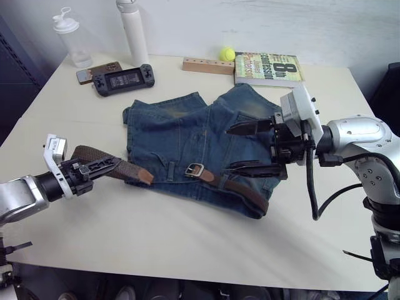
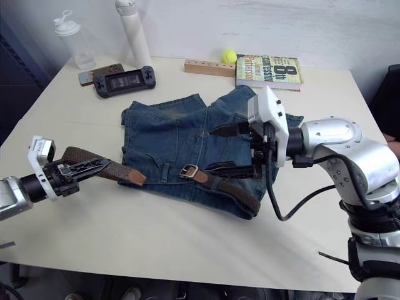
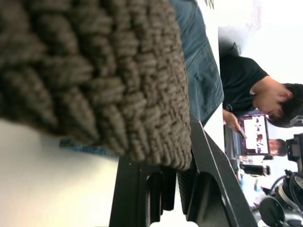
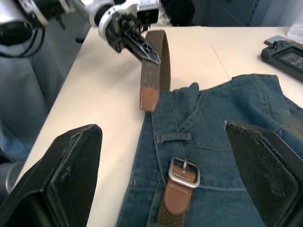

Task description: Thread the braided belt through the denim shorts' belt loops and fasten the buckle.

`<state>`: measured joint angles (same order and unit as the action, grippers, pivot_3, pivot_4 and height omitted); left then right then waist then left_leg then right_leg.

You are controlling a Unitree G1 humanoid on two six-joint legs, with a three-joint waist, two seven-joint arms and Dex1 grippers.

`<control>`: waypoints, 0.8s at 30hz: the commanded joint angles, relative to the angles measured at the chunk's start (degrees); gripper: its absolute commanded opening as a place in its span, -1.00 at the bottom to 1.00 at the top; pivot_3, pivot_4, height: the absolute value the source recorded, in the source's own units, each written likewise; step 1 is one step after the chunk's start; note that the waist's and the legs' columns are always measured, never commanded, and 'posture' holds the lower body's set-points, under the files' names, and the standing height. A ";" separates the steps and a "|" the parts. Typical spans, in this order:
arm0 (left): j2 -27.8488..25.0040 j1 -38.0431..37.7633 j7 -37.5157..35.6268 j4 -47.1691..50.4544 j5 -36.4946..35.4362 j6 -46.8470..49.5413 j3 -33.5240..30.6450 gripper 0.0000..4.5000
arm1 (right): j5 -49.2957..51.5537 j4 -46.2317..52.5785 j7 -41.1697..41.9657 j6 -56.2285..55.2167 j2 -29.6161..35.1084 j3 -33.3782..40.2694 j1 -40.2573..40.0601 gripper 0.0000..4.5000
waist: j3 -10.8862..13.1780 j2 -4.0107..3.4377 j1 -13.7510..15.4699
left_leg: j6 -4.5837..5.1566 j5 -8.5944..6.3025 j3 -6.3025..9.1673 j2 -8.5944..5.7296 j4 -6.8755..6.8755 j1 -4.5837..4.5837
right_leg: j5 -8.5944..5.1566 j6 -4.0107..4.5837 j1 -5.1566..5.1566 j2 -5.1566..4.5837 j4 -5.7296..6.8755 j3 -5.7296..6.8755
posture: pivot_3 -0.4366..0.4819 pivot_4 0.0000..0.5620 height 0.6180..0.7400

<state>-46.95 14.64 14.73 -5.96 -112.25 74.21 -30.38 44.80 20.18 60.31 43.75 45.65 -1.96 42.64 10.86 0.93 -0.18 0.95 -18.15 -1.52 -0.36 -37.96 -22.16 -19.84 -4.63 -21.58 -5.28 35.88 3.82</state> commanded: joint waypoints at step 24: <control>8.82 -1.82 -2.67 7.77 16.03 -17.93 7.89 -1.00 | 0.76 1.35 -8.38 3.87 -1.44 4.34 2.61 0.95 | 0.00 0.00 -0.04 | 0.05 0.04 -0.04 -0.02 -0.09 -0.03 | 0.01 -0.03 0.00 0.02 0.12 0.16 | -0.05 -0.47 0.96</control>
<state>-38.44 12.33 13.28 1.25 -97.51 57.55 -21.43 44.52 19.88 52.06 47.66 44.13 0.37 44.38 10.87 0.93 -0.22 0.99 -18.10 -1.56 -0.38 -38.05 -22.19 -19.83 -4.67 -21.58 -5.26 36.00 3.99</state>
